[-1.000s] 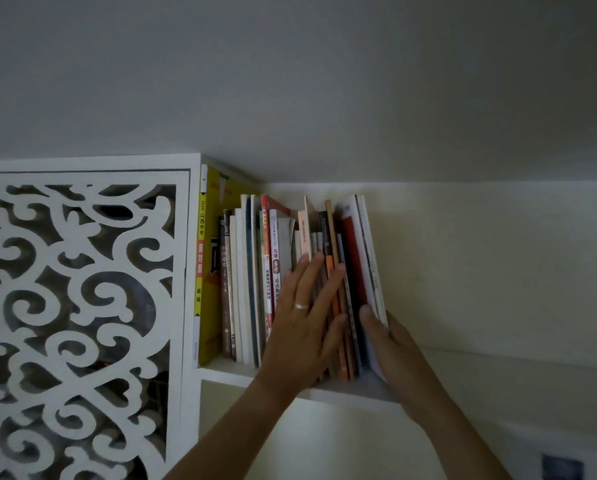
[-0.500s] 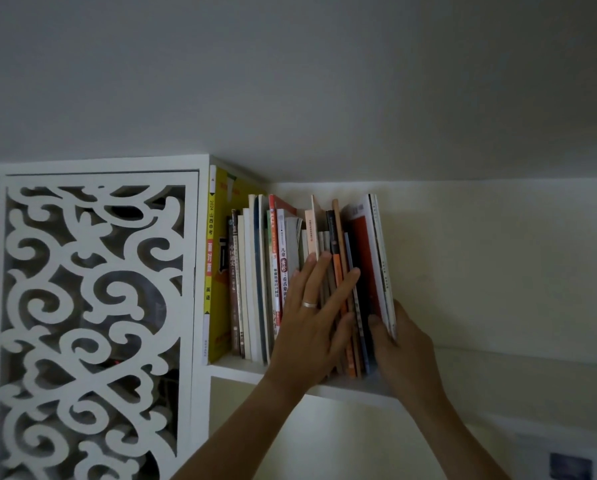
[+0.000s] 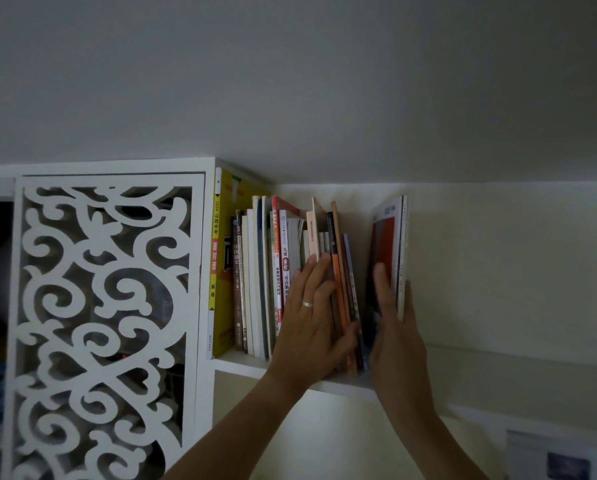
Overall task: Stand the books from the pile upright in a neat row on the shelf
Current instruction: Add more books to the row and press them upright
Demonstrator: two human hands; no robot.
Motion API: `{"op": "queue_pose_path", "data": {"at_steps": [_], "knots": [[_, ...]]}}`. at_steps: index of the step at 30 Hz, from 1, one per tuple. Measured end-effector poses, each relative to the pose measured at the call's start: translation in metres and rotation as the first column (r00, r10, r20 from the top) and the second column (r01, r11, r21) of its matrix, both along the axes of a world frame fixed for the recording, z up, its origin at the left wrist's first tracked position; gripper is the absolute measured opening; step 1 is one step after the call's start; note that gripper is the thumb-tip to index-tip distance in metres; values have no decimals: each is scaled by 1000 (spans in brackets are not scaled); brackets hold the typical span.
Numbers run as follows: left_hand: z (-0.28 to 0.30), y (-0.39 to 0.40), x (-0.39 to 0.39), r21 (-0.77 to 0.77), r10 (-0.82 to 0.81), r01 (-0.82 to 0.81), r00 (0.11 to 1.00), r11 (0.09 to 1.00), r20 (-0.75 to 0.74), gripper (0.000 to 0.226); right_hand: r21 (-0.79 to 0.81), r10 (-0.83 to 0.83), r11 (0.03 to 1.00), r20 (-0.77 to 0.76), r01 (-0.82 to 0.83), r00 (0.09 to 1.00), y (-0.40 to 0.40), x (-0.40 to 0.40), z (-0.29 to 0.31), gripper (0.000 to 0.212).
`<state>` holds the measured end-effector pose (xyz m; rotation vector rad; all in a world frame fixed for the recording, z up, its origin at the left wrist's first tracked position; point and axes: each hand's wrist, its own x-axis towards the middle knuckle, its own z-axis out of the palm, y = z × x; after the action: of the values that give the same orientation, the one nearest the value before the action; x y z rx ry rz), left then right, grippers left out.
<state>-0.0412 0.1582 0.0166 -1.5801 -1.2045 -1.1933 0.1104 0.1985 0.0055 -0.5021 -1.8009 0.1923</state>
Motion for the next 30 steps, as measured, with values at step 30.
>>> {"op": "queue_pose_path", "data": {"at_steps": [30], "knots": [[2, -27, 82, -29, -4, 21, 861, 999, 508, 17, 24, 187, 982, 17, -187, 982, 17, -9, -2, 78]]}}
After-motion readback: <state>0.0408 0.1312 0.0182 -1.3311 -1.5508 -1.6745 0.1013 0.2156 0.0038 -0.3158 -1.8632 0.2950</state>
